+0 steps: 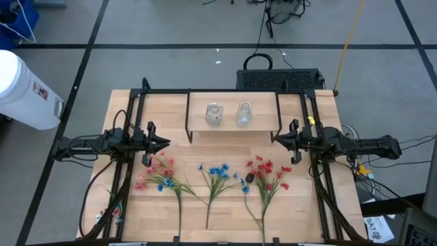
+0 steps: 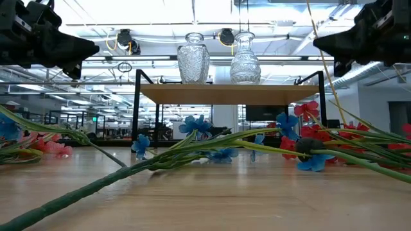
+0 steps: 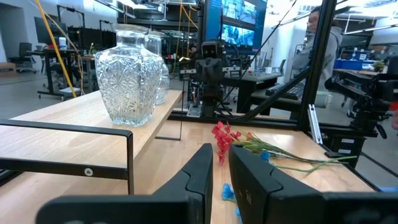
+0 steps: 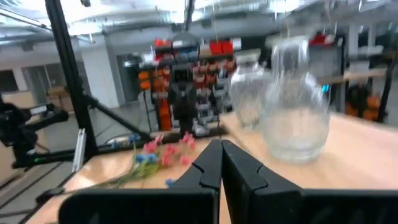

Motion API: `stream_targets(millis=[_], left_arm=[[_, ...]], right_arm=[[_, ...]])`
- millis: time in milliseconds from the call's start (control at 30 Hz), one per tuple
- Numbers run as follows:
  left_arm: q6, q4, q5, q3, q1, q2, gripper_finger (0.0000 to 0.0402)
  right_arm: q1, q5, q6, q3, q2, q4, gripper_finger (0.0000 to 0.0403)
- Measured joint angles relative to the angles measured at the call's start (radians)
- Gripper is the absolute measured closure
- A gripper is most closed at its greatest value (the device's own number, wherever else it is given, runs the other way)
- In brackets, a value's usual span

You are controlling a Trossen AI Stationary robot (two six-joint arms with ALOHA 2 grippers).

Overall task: Pick and place flowers into a vace then onto a shelf
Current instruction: Put the red flowers into the right transparent vase on the shelf

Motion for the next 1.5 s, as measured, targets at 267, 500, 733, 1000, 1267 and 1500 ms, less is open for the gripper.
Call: stream_targets(millis=[267, 500, 733, 1000, 1267, 1500], left_arm=[[0.0, 0.0, 0.0, 0.0, 0.0, 0.0, 0.0344], [0.0, 0.0, 0.0, 0.0, 0.0, 0.0, 0.0344], [0.0, 0.0, 0.0, 0.0, 0.0, 0.0, 0.0344], [0.0, 0.0, 0.0, 0.0, 0.0, 0.0, 0.0344], [0.0, 0.0, 0.0, 0.0, 0.0, 0.0, 0.0344], [0.0, 0.0, 0.0, 0.0, 0.0, 0.0, 0.0344]], right_arm=[[-0.001, 0.06, 0.19, 0.0, 0.088, -0.018, 0.0402], [0.001, 0.155, 0.266, 0.0, 0.222, 0.014, 0.0342], [0.001, 0.073, 0.25, 0.028, 0.369, 0.265, 0.0231], [0.001, -0.002, 0.214, 0.054, 0.456, 0.703, 0.0163], [0.09, -0.047, 0.219, 0.11, 0.488, 0.521, 0.018], [0.262, 0.137, 0.168, 0.31, 0.629, 0.291, 0.0194]])
